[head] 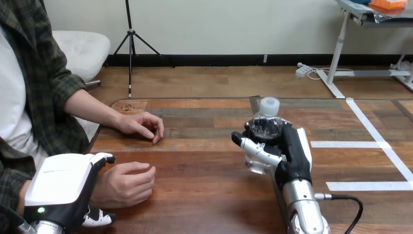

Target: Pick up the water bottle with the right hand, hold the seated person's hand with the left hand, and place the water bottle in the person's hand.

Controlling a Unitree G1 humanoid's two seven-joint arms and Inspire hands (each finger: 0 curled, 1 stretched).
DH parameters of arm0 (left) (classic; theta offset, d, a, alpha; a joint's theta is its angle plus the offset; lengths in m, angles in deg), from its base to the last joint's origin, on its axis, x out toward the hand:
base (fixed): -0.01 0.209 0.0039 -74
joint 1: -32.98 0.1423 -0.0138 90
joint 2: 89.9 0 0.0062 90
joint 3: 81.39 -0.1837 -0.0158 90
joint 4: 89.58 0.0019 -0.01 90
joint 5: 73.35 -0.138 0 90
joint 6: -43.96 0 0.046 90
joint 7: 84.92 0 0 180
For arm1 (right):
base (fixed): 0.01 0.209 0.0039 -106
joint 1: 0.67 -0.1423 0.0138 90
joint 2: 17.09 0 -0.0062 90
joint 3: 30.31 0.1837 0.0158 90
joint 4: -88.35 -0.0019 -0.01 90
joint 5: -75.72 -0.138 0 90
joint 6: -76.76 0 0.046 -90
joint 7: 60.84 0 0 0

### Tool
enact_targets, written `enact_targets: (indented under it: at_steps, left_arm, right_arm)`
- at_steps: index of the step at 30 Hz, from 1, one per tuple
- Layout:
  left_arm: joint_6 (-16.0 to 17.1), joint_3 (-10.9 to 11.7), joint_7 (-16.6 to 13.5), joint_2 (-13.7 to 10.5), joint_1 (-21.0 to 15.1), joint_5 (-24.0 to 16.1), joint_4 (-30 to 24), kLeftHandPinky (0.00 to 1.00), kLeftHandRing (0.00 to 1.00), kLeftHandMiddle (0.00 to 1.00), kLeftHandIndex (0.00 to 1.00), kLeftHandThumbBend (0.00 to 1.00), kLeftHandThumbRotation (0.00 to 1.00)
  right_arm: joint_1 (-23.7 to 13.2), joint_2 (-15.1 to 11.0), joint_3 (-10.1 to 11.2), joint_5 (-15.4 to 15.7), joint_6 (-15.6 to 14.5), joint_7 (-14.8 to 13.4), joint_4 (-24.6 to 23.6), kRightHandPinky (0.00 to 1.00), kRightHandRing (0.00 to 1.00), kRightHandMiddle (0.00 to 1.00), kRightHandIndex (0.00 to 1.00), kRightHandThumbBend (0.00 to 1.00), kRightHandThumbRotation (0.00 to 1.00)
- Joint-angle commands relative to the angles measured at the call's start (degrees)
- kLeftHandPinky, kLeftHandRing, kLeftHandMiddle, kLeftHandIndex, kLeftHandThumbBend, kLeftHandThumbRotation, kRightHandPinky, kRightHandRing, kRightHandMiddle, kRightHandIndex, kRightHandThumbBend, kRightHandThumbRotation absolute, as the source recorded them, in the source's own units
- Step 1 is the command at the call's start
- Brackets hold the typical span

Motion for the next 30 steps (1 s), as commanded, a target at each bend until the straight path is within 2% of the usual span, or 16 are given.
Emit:
enact_targets:
  at_steps: [1, 12, 17, 26, 30]
  left_arm:
    - [-0.06, -0.19, -1.62, -0.83, -3.40, 0.00, 0.30, 0.73, 0.75, 0.76, 0.76, 0.88, 0.05]
    - [-0.55, 0.06, -1.02, -0.49, -3.69, 0.62, -0.31, 0.71, 0.74, 0.74, 0.74, 0.89, 0.03]
    - [-0.94, 0.14, -1.25, -0.21, -3.83, 0.90, -0.49, 0.68, 0.72, 0.72, 0.72, 0.90, 0.01]
    - [-3.32, -0.11, -1.48, 0.19, -4.52, -0.48, -0.50, 0.59, 0.65, 0.67, 0.68, 0.94, 0.00]
    - [-5.72, -0.53, -0.89, 0.38, -5.07, -2.07, -0.43, 0.57, 0.63, 0.66, 0.67, 0.94, 0.00]
  right_arm:
    - [-5.01, 0.10, 0.29, -0.51, 3.05, 0.12, -5.52, 0.43, 0.44, 0.43, 0.38, 0.68, 0.00]
    - [-4.57, 0.04, 0.06, -0.28, 3.31, 0.20, -7.80, 0.40, 0.42, 0.41, 0.38, 0.69, 0.00]
    - [-4.35, 0.19, 0.17, -0.80, 3.17, 0.85, -8.70, 0.38, 0.40, 0.40, 0.37, 0.69, 0.00]
    - [-3.99, 0.45, 0.54, -2.14, 3.18, 2.57, -10.02, 0.37, 0.39, 0.40, 0.37, 0.68, 0.00]
    - [-3.84, 0.41, 0.59, -2.28, 3.34, 2.89, -10.31, 0.37, 0.40, 0.40, 0.37, 0.68, 0.00]
